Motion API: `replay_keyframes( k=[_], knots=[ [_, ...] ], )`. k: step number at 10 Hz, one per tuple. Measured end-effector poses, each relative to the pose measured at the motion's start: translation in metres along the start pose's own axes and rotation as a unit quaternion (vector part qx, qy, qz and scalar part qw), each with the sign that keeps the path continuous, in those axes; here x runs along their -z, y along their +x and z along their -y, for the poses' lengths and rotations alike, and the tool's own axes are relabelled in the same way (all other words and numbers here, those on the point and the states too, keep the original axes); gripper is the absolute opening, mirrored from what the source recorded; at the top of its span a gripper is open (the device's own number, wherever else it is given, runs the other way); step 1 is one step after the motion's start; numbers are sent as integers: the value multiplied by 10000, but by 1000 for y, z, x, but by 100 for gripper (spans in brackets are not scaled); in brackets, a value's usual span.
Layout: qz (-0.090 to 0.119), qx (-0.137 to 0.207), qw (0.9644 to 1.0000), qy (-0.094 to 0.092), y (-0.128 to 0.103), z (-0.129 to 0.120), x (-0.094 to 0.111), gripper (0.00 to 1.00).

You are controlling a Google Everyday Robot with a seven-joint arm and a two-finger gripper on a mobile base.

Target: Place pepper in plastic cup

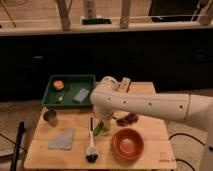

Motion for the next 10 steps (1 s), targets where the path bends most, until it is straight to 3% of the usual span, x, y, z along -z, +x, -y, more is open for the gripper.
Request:
replay_keyframes(
  k=[6, 10],
  knots=[
    [32, -67, 10000, -61, 2, -1, -1, 78],
    [46, -76, 9999, -88, 3, -4, -2, 80]
  ],
)
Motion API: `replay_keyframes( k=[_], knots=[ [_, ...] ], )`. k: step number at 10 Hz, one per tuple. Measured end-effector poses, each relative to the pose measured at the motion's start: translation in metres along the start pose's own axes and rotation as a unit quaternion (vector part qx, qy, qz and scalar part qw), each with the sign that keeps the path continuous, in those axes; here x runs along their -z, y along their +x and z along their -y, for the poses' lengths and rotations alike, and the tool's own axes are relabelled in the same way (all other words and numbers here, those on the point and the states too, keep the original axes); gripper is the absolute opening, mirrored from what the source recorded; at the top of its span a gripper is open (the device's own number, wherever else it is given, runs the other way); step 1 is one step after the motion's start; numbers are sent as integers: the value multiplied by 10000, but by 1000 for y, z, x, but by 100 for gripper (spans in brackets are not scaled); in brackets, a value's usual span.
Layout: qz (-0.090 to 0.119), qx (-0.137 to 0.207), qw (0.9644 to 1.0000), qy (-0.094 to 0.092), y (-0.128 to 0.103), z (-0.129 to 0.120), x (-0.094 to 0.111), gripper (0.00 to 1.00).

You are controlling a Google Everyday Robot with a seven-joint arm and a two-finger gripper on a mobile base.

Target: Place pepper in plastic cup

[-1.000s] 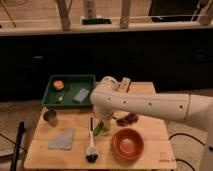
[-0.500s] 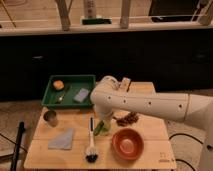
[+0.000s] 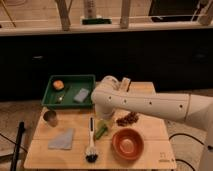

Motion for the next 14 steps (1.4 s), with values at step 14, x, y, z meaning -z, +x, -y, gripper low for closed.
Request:
replay_keyframes(
  k=[14],
  knots=[
    [56, 100, 9999, -58, 2, 0, 1, 80]
  ],
)
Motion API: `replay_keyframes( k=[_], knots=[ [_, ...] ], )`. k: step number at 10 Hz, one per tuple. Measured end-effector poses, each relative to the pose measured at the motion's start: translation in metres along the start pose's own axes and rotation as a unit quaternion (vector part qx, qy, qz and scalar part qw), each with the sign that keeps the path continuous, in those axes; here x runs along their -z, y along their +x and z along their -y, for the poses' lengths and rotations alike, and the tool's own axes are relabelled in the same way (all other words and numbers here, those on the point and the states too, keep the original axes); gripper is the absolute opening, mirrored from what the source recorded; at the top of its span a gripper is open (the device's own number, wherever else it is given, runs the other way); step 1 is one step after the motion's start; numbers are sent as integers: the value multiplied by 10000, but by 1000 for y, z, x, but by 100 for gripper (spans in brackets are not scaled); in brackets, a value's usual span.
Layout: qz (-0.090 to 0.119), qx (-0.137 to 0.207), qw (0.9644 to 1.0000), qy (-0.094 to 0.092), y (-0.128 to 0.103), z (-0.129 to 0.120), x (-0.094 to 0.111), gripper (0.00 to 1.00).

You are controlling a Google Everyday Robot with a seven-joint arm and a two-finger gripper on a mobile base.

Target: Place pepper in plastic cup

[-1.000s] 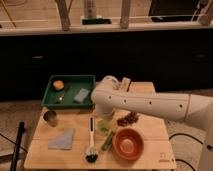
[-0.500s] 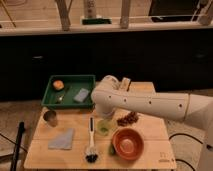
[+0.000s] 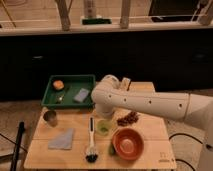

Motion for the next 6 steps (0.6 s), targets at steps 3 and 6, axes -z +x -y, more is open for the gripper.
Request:
replay_keyframes(
  k=[3, 6],
  knots=[
    [30, 18, 10000, 45, 1, 1, 2, 80],
    [50, 29, 10000, 72, 1, 2, 2, 80]
  ],
)
